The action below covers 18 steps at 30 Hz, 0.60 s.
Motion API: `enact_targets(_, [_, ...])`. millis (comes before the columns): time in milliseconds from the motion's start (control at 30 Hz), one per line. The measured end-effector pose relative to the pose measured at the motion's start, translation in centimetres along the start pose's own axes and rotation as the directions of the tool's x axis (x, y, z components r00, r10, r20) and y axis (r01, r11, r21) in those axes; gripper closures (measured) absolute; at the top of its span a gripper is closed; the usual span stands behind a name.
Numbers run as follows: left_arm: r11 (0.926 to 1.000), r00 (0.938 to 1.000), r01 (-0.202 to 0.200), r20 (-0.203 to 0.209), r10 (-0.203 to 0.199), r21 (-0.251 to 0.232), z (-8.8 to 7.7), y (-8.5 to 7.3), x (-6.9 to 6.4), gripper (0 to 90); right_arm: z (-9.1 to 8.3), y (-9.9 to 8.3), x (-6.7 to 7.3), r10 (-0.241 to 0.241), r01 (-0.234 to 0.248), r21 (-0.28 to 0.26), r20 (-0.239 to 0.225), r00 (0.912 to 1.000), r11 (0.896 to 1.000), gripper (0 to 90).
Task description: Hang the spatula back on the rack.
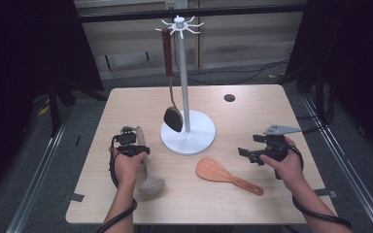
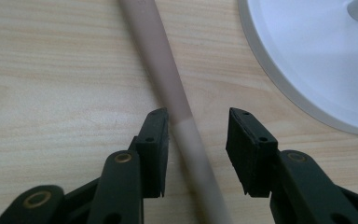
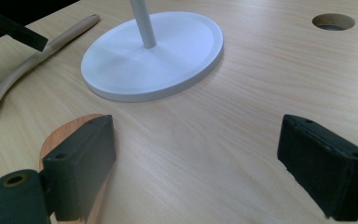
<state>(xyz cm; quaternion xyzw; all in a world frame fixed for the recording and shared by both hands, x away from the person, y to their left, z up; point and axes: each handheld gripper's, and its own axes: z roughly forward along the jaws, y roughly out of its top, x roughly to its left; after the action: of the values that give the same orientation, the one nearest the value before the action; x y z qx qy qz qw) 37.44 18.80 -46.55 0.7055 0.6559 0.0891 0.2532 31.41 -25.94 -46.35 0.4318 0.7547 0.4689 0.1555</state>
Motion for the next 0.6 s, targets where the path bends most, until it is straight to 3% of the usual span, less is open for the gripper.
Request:
enact_targets(367, [0.9988, 0.9999, 0.005, -0.009, -0.004, 0.049, 0.8, -0.9, 0.0, 62.3, -0.8, -0.4, -0.4, 0.019, -0.019, -0.004, 0.013, 0.9997, 1.0, 10.6])
enact_targets(500, [0.9997, 0.9998, 0.002, -0.019, -0.001, 0.026, 0.8, -1.3, -0.1, 66.4, -0.7, -0.4, -0.3, 0.016, -0.016, -0.003, 0.014, 0.9998, 1.0, 10.6])
enact_targets(600, [0.9993, 0.9993, 0.029, -0.024, -0.028, 0.024, 0.8, -1.3, -0.2, 69.3, -0.6, -0.4, -0.2, 0.02, -0.02, -0.004, 0.008, 0.9998, 1.0, 10.6])
